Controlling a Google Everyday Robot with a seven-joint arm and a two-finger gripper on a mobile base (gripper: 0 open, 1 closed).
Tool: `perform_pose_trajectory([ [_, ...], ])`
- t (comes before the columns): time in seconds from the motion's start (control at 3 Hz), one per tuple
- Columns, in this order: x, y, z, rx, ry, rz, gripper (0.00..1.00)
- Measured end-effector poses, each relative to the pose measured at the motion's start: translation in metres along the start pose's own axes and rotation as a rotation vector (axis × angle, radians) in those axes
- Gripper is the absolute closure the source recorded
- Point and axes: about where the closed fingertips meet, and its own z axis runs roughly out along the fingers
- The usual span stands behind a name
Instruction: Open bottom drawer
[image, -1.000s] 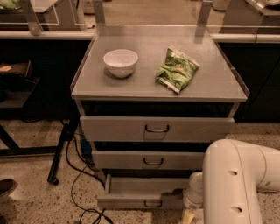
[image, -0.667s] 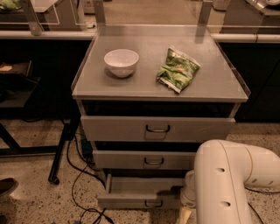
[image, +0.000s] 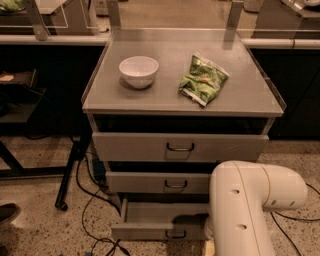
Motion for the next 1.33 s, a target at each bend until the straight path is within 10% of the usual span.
perform_pose_trajectory([
  [1.33,0.080,0.084,-0.005,-0.050,0.040,0.182,0.00],
])
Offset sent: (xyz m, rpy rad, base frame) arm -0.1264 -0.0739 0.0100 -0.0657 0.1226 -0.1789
